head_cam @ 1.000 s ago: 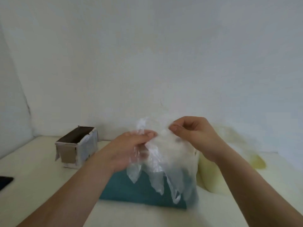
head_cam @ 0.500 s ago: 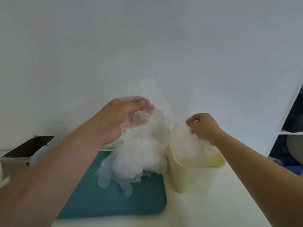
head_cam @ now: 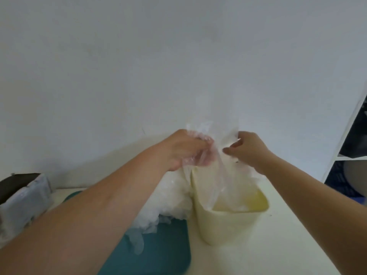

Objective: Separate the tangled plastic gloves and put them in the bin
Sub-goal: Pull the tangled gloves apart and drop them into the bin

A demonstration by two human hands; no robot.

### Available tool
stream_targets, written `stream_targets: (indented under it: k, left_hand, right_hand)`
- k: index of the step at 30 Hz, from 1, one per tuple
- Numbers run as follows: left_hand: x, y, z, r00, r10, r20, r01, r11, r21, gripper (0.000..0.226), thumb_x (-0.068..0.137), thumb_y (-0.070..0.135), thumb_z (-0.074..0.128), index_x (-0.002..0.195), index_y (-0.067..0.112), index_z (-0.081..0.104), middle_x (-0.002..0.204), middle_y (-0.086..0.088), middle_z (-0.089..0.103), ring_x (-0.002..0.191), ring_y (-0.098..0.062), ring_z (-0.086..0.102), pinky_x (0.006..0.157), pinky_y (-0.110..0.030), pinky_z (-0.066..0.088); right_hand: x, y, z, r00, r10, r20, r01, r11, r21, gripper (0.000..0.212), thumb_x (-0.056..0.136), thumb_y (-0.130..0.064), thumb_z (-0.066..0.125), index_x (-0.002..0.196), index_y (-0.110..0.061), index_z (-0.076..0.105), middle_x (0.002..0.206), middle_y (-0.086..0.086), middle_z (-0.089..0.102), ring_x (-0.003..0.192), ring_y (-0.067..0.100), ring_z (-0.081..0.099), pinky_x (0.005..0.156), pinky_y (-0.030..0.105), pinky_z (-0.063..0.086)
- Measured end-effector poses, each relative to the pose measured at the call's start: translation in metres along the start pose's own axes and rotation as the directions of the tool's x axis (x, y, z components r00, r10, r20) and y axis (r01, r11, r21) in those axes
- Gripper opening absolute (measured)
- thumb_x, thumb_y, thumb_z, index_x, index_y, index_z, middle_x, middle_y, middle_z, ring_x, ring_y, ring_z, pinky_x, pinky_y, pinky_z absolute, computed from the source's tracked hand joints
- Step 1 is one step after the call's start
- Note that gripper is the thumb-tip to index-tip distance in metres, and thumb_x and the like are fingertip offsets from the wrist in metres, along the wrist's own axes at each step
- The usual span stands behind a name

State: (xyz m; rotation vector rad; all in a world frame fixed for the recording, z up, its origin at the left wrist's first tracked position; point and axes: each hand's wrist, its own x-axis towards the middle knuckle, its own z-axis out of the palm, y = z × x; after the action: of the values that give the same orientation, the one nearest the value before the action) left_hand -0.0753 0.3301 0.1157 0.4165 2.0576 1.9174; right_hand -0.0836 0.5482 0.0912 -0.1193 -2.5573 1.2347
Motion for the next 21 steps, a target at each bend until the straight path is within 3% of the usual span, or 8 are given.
stream_targets:
  k: [3, 5, 8, 9, 12, 16, 19, 21]
  left_hand:
    - [0.024, -0.02, 0.017, 0.994, -0.033, -0.101, 0.047, 0.989, 0.141, 0.021, 0.093, -0.008, 0.066, 0.081, 0.01, 0.067, 0.066, -0.014, 0.061, 0.04, -0.015, 0.056, 0.048, -0.02, 0.046]
    - [0.032, -0.028, 0.028, 0.988, -0.077, -0.137, 0.1, 0.98, 0.173, 0.023, 0.091, -0.014, 0.063, 0.085, 0.008, 0.063, 0.064, -0.011, 0.055, 0.031, -0.011, 0.051, 0.035, -0.014, 0.032]
    - [0.042, -0.038, 0.035, 0.981, -0.11, -0.162, 0.144, 0.966, 0.215, 0.011, 0.086, -0.005, 0.07, 0.095, 0.003, 0.069, 0.066, -0.013, 0.058, 0.04, -0.018, 0.05, 0.044, -0.02, 0.032]
    - [0.042, -0.039, 0.034, 0.979, -0.116, -0.171, 0.152, 0.965, 0.216, 0.02, 0.08, 0.001, 0.074, 0.1, 0.0, 0.071, 0.074, -0.016, 0.06, 0.048, -0.021, 0.049, 0.049, -0.023, 0.033]
    - [0.045, -0.043, 0.024, 0.972, -0.076, -0.221, 0.097, 0.992, 0.085, 0.032, 0.078, 0.002, 0.073, 0.108, 0.01, 0.067, 0.101, -0.014, 0.065, 0.071, -0.023, 0.057, 0.055, -0.025, 0.043]
    - [0.032, -0.048, -0.01, 0.918, 0.079, -0.389, -0.022, 0.989, 0.148, 0.036, 0.09, 0.008, 0.072, 0.124, 0.017, 0.066, 0.12, -0.004, 0.068, 0.107, -0.02, 0.067, 0.094, -0.033, 0.056]
    - [0.003, -0.054, -0.038, 0.894, 0.201, -0.401, -0.062, 0.94, 0.335, 0.031, 0.094, 0.014, 0.07, 0.124, 0.02, 0.068, 0.125, 0.004, 0.067, 0.116, -0.014, 0.064, 0.093, -0.026, 0.051]
    - [-0.019, -0.064, -0.052, 0.928, 0.247, -0.279, -0.034, 0.802, 0.597, 0.033, 0.097, 0.027, 0.07, 0.129, 0.027, 0.066, 0.138, 0.008, 0.06, 0.129, -0.013, 0.056, 0.097, -0.025, 0.043]
  right_hand:
    - [-0.007, -0.007, -0.026, 0.96, -0.055, -0.274, 0.033, 0.996, -0.087, 0.031, 0.095, -0.022, 0.064, 0.126, -0.02, 0.068, 0.111, 0.002, 0.071, 0.094, 0.024, 0.069, 0.09, 0.041, 0.058]
    - [-0.021, -0.023, -0.03, 0.95, -0.132, -0.283, 0.107, 0.989, -0.103, 0.027, 0.099, -0.025, 0.057, 0.124, -0.024, 0.069, 0.118, -0.006, 0.069, 0.104, 0.017, 0.067, 0.096, 0.037, 0.054]
    - [-0.047, -0.049, -0.014, 0.983, -0.181, -0.017, 0.177, 0.972, -0.156, 0.029, 0.101, -0.025, 0.056, 0.126, -0.023, 0.07, 0.124, -0.008, 0.069, 0.113, 0.013, 0.065, 0.098, 0.027, 0.05]
    - [-0.055, -0.055, -0.009, 0.982, -0.156, 0.104, 0.176, 0.961, -0.215, 0.032, 0.102, -0.026, 0.055, 0.131, -0.021, 0.068, 0.13, -0.005, 0.068, 0.117, 0.016, 0.063, 0.099, 0.027, 0.048]
    - [-0.069, -0.058, 0.012, 0.911, 0.071, 0.407, 0.143, 0.87, -0.471, 0.048, 0.106, -0.032, 0.047, 0.151, -0.017, 0.046, 0.153, 0.007, 0.051, 0.134, 0.025, 0.052, 0.1, 0.029, 0.041]
    - [-0.062, -0.036, 0.054, 0.831, 0.227, 0.508, 0.203, 0.727, -0.656, 0.072, 0.104, -0.052, 0.043, 0.164, -0.033, 0.008, 0.171, 0.007, 0.015, 0.149, 0.035, 0.035, 0.118, 0.045, 0.032]
    - [-0.045, -0.011, 0.086, 0.797, 0.266, 0.542, 0.284, 0.628, -0.725, 0.068, 0.102, -0.052, 0.047, 0.162, -0.038, 0.019, 0.167, 0.01, 0.025, 0.147, 0.037, 0.036, 0.12, 0.053, 0.033]
    - [-0.036, -0.001, 0.097, 0.764, 0.298, 0.572, 0.327, 0.586, -0.741, 0.062, 0.1, -0.045, 0.051, 0.158, -0.038, 0.031, 0.16, 0.007, 0.04, 0.143, 0.034, 0.041, 0.118, 0.054, 0.035]
